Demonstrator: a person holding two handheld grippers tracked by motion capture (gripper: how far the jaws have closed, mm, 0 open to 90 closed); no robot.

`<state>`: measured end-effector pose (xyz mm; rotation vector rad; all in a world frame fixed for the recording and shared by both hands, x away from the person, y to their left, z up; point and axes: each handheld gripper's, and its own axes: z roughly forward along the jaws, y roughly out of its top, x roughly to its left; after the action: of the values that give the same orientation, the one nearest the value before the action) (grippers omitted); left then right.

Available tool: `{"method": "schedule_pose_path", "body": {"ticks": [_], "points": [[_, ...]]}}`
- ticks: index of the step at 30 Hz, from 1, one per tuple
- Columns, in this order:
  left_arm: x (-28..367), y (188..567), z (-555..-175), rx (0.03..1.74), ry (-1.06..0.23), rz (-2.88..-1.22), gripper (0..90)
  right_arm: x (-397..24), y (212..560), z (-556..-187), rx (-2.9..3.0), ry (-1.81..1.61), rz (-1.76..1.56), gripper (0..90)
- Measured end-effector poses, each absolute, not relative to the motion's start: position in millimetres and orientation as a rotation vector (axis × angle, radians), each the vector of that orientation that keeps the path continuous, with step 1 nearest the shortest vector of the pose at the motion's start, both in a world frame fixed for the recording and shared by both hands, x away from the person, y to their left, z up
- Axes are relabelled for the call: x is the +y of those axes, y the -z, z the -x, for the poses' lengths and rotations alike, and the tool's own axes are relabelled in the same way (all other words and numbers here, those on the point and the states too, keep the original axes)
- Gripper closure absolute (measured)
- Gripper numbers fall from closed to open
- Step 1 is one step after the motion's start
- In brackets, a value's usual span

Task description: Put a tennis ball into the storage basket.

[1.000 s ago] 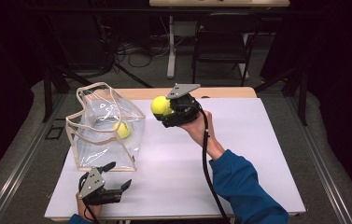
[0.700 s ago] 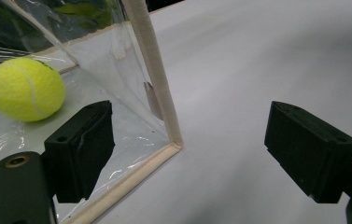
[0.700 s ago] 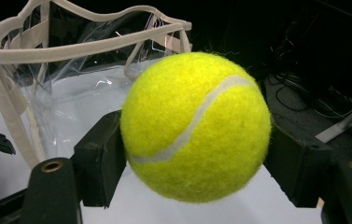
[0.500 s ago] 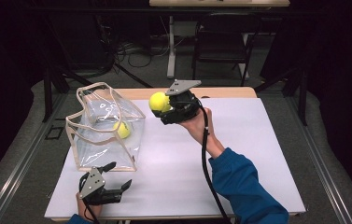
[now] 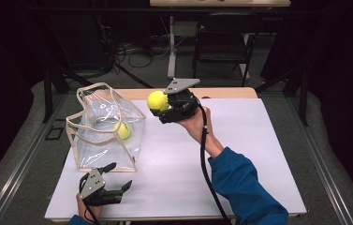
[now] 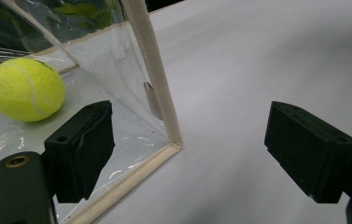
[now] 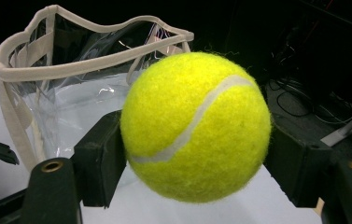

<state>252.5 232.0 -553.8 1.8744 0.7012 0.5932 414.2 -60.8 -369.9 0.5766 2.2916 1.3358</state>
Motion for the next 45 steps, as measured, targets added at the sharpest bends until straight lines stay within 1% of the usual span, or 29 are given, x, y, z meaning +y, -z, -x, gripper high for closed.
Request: {"method": "schedule_pose_path", "body": {"ticks": [31, 45], "points": [[231.9, 554.1, -252.7, 0.705, -0.588, -1.874, 16.0, -46.5, 360.8, -417.7, 2.309, -1.336, -0.541, 26.8], [232.6, 553.3, -252.4, 0.695, -0.595, -1.873, 16.0, -33.3, 357.0, -420.6, 2.323, -1.327, -0.523, 26.8]]}}
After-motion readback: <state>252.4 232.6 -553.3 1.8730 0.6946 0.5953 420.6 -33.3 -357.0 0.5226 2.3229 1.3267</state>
